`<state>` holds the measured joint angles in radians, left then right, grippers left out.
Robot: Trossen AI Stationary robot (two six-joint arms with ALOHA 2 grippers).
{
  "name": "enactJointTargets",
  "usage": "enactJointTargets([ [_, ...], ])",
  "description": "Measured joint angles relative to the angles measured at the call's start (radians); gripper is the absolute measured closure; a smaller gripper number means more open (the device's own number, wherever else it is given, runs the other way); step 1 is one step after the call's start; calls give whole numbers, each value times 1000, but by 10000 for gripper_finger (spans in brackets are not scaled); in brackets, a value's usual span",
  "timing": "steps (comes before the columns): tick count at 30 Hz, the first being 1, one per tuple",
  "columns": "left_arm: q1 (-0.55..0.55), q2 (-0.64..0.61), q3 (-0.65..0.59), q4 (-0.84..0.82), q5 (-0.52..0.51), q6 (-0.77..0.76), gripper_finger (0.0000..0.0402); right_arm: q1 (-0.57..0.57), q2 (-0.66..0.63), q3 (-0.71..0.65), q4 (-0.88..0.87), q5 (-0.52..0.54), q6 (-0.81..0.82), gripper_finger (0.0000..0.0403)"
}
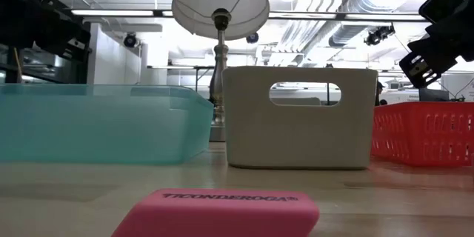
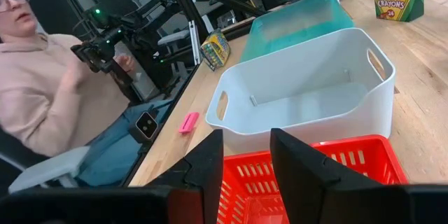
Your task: Pick & Place School Supplies
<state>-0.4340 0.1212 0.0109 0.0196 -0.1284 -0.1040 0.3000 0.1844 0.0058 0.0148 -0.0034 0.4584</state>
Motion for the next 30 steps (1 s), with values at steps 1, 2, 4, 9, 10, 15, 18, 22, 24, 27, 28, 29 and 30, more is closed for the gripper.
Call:
enactJointTargets([
  [1,0,0,0,0,0,0,280,0,0,0,0,0,0,292],
  [2,0,0,0,0,0,0,280,0,0,0,0,0,0,292],
  [4,0,0,0,0,0,0,280,0,0,0,0,0,0,292],
  [9,0,0,0,23,-57,-47,280,0,0,0,0,0,0,292],
  [10,0,0,0,31,-68,-70,280,0,0,0,0,0,0,292],
  [15,0,0,0,75,-92,-70,280,0,0,0,0,0,0,292],
  [18,0,0,0,99,-99,-30,280,0,0,0,0,0,0,292],
  [22,0,0,0,101,-143,-56,280,0,0,0,0,0,0,292],
  [24,0,0,3,102,-179,-66,280,0,0,0,0,0,0,292],
  [27,0,0,20,100,-220,-61,280,0,0,0,0,0,0,292],
  [28,0,0,26,97,-230,-50,280,0,0,0,0,0,0,292],
  [29,0,2,34,85,-242,-42,280,0,0,0,0,0,0,292],
  [30,0,6,43,82,-251,-34,280,0,0,0,0,0,0,292],
])
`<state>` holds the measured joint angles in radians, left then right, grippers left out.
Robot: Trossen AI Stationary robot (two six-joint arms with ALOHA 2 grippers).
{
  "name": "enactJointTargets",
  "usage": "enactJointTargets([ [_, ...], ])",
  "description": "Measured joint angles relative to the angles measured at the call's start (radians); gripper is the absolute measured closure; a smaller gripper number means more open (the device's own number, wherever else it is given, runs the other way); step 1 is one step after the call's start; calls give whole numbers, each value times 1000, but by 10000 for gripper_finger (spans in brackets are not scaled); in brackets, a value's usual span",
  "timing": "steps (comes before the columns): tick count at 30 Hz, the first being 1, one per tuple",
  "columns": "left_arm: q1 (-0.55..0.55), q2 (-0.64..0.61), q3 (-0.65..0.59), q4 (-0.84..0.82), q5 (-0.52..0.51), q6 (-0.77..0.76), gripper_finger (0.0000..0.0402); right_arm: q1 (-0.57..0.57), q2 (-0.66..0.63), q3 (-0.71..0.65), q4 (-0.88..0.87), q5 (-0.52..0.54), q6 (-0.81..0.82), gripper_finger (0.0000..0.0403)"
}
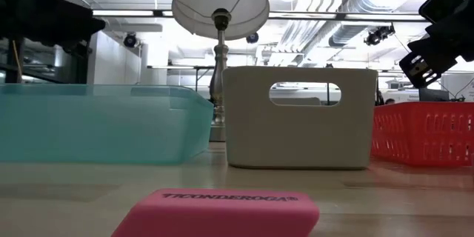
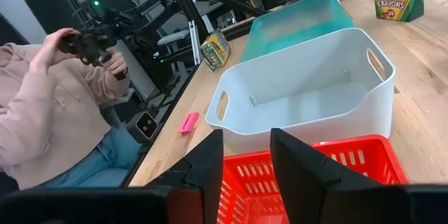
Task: Pick & Place School Supplies
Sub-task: Put the yellow box of crayons into the green bin
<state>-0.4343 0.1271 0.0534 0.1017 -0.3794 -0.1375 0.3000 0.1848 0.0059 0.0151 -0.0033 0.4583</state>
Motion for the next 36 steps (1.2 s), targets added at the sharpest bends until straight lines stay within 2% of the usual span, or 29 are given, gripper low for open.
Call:
enactJointTargets([
  [10,0,117,130,-98,-191,-26,280,0,0,0,0,0,0,292],
  [17,0,296,295,-250,-344,-111,280,0,0,0,0,0,0,292],
  [21,1,417,388,-323,-392,-173,280,0,0,0,0,0,0,292],
  [29,109,656,568,-511,-375,-273,280,0,0,0,1,0,0,292],
  [36,245,779,641,-560,-255,-279,280,0,0,0,1,0,0,292],
])
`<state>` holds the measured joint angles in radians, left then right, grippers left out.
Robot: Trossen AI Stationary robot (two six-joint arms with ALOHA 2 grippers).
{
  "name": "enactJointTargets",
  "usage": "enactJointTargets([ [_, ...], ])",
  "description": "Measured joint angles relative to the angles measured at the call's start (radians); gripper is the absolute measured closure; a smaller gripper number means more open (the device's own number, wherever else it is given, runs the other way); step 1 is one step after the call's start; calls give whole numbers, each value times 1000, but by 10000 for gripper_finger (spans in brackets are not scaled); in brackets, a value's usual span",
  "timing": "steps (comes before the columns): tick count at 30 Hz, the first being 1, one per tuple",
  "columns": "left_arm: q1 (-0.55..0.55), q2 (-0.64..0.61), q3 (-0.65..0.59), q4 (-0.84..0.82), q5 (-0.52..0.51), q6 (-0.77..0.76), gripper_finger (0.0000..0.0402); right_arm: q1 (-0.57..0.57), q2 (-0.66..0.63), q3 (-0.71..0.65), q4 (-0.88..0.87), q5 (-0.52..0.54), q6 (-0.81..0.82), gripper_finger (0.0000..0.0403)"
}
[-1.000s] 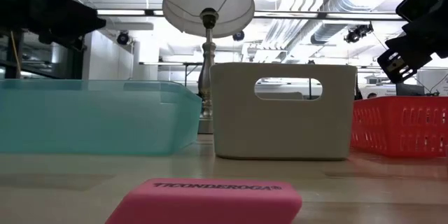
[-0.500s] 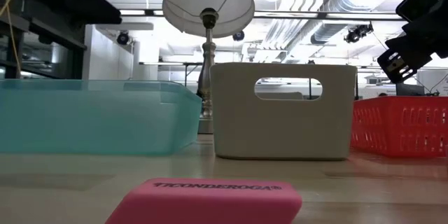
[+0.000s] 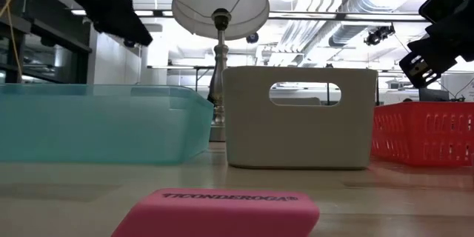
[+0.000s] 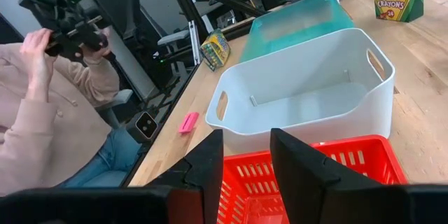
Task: Pick & Place School Supplies
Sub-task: Put the yellow box of crayons into the green bin
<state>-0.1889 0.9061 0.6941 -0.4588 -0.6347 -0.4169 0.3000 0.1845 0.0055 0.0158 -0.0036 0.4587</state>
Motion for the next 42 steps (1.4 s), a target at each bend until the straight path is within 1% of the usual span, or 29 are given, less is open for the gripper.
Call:
enactJointTargets([
  [4,81,26,0,-47,89,-2,280,0,0,0,0,0,0,292],
  [8,160,27,0,-91,183,-3,280,0,0,0,0,0,0,292],
  [10,192,18,0,-99,214,9,280,0,0,0,0,0,0,292],
  [16,296,-13,0,-98,317,125,280,0,0,0,0,0,0,292],
  [20,369,-8,0,-98,379,185,280,0,0,0,0,0,0,292],
  [24,436,9,0,-94,473,217,279,0,0,0,0,0,0,292],
  [28,481,20,0,-94,552,257,264,0,0,0,0,0,0,292],
  [35,500,20,0,-92,568,294,211,0,0,0,1,0,0,292],
  [42,499,20,0,-87,554,317,174,0,0,0,2,0,0,292],
])
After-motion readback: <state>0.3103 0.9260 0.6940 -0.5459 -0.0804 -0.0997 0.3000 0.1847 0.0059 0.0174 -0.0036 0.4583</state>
